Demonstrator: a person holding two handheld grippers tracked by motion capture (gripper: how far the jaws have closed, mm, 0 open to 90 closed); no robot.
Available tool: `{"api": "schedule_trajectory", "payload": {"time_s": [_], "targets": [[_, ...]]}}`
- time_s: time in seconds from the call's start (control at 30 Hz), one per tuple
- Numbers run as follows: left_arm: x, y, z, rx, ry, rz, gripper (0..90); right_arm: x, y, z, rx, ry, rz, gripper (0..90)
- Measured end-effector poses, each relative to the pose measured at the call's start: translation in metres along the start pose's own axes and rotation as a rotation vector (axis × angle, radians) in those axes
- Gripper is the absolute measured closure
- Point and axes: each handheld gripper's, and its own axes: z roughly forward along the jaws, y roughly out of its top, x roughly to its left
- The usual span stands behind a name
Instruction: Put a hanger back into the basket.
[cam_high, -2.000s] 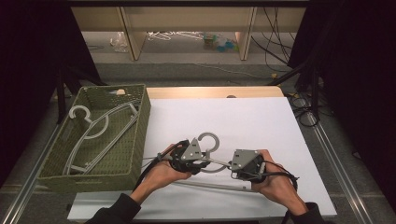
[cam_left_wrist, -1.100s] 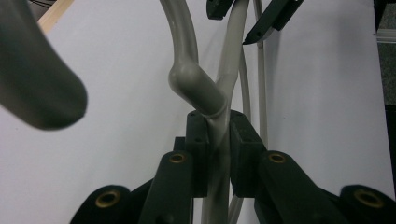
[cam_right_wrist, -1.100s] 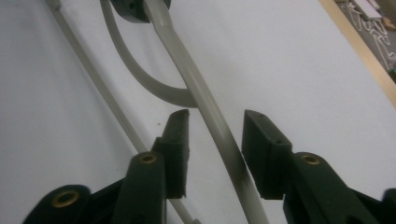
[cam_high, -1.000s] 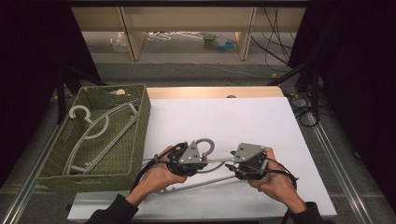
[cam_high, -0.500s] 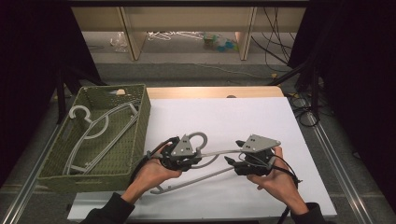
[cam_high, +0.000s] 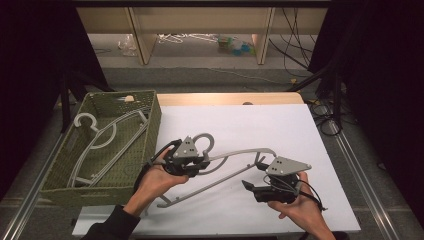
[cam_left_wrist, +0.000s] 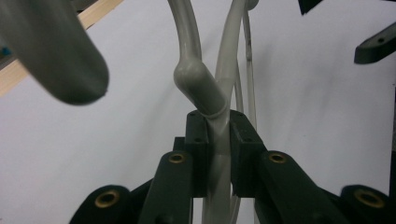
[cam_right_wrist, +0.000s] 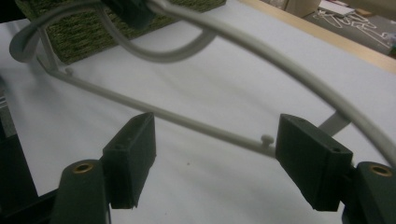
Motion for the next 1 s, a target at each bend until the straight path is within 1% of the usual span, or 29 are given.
{"api": "schedule_trajectory", "payload": {"time_s": [0.07,0.13,0.17,0.3,0.33,0.37,0.4,0.43,0.47,0.5,0.53,0.57,0.6,0.67,0.73,0.77,0.8,0.83,0.87,0.9,0.93,0.97,1.0], "targets": [[0.001,0.001,-0.004,-0.015,0.005,-0.01,79.6,0.0,-0.006,0.001,-0.004,0.004,0.016,29.7],[0.002,0.003,-0.008,-0.027,0.003,-0.017,79.6,0.001,-0.011,0.002,0.002,0.01,0.022,29.1],[0.003,0.003,-0.01,-0.028,0.006,-0.017,79.6,0.001,-0.014,0.002,-0.002,0.005,0.017,28.9],[0.004,0.003,-0.015,-0.046,0.012,-0.042,79.6,0.002,-0.017,0.001,-0.011,0.002,0.029,28.2],[0.005,0.003,-0.016,-0.05,0.009,-0.048,79.6,0.001,-0.018,0.001,-0.014,0.007,0.027,28.0],[0.004,0.003,-0.017,-0.059,0.013,-0.066,79.6,0.001,-0.018,0.001,-0.014,0.006,0.031,28.0],[0.005,0.003,-0.019,-0.053,0.012,-0.061,79.6,0.002,-0.019,0.0,-0.014,0.002,0.044,28.0],[0.005,0.004,-0.021,-0.054,0.005,-0.064,79.6,0.001,-0.02,0.0,-0.015,0.01,0.043,28.0],[0.005,0.004,-0.021,-0.066,0.007,-0.076,79.6,0.001,-0.021,0.0,-0.015,0.006,0.045,28.0],[0.005,0.005,-0.024,-0.079,0.004,-0.098,79.6,0.001,-0.021,0.0,-0.014,0.006,0.047,28.0],[0.006,0.006,-0.028,-0.079,0.003,-0.1,79.6,0.001,-0.022,0.0,-0.011,0.008,0.05,28.0],[0.006,0.006,-0.029,-0.1,-0.002,-0.123,79.6,0.001,-0.022,0.0,-0.012,0.006,0.042,28.0],[0.006,0.007,-0.032,-0.103,0.004,-0.13,79.6,0.001,-0.023,0.0,-0.012,0.003,0.044,28.0],[0.008,0.011,-0.041,-0.129,0.023,-0.121,79.6,0.001,-0.024,0.001,-0.006,0.002,0.048,28.0],[0.009,0.012,-0.048,-0.127,0.011,-0.142,79.5,0.0,-0.025,0.001,-0.007,0.003,0.052,28.0],[0.01,0.013,-0.053,-0.135,0.007,-0.152,79.6,0.0,-0.025,0.001,-0.008,0.003,0.05,28.0],[0.009,0.014,-0.056,-0.124,0.011,-0.186,79.6,0.0,-0.025,0.001,-0.01,0.0,0.048,28.0],[0.014,0.015,-0.06,-0.14,0.016,-0.151,79.7,0.0,-0.025,0.0,-0.012,-0.003,0.048,28.0],[0.015,0.016,-0.063,-0.144,0.02,-0.149,79.6,0.0,-0.025,0.0,-0.015,-0.005,0.051,28.1],[0.017,0.017,-0.068,-0.136,0.031,-0.144,79.6,-0.001,-0.025,0.0,-0.014,-0.006,0.056,28.0],[0.018,0.017,-0.071,-0.138,0.027,-0.151,79.6,-0.001,-0.026,0.0,-0.014,-0.008,0.057,28.0],[0.021,0.018,-0.075,-0.122,0.033,-0.156,79.6,-0.001,-0.026,0.0,-0.011,-0.009,0.06,28.0],[0.023,0.018,-0.077,-0.126,0.034,-0.161,79.6,-0.001,-0.026,0.0,-0.009,-0.008,0.057,28.0]]}}
